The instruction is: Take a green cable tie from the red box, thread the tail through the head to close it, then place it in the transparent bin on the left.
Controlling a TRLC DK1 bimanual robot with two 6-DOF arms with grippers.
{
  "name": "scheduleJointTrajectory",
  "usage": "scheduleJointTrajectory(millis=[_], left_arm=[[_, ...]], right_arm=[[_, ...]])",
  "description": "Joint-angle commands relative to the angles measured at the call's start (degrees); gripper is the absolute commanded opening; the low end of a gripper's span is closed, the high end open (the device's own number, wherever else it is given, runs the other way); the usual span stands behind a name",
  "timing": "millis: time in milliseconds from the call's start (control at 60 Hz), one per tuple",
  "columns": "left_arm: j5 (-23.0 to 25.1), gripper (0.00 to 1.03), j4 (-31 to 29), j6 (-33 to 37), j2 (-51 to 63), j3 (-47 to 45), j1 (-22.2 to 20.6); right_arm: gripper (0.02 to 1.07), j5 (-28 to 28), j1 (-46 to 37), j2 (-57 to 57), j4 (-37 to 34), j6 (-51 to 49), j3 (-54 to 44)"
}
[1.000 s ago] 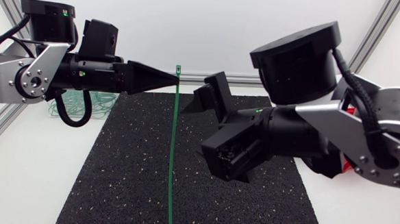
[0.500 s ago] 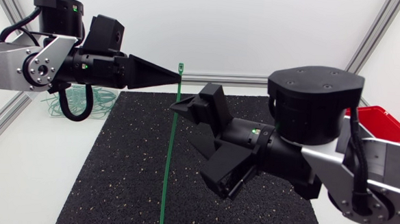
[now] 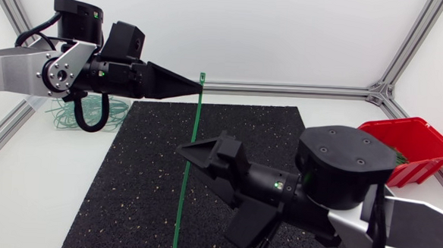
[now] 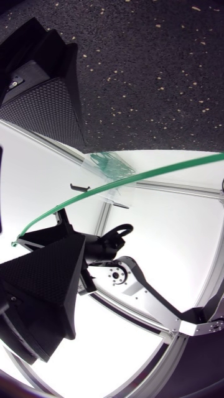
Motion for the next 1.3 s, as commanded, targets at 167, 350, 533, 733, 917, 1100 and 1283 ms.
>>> scheduleJointTrajectory(millis=[167, 350, 533, 733, 917, 1100, 1283], left_arm=[[0.97, 0.03, -1.7, -1.11, 0.28, 1.74, -1.3], [0.97, 0.04, -2.66, -1.11, 0.63, 1.74, -2.79], [0.97, 0.04, -3.1, -1.11, 0.81, 1.65, -3.05], [0.88, 0.04, -2.93, -0.59, 1.16, 1.74, -1.74], [0.88, 0.04, -2.93, -0.68, 0.63, 2.61, -0.77], [0.88, 0.04, -3.02, -0.68, 0.72, 2.79, -0.24], [0.97, 0.04, -2.93, -0.59, 1.07, 3.14, 0.37]], right_arm=[[1.03, -3.53, 3.3, 0.12, 10.21, -1.47, -9.6], [1.03, -5.02, 4.97, 2.31, 18.65, -1.38, -13.2], [1.0, -4.5, 7.96, 4.42, 23.66, -1.12, -15.49], [0.97, -4.06, 10.34, 5.21, 23.83, -0.15, -15.23], [0.88, -2.74, 10.86, 6.36, 23.83, 0.02, -14.79], [0.71, -2.56, 11.04, 6.18, 24.01, 0.37, -14.79], [0.51, -2.47, 11.92, 6.18, 24.09, 0.64, -14.7]])
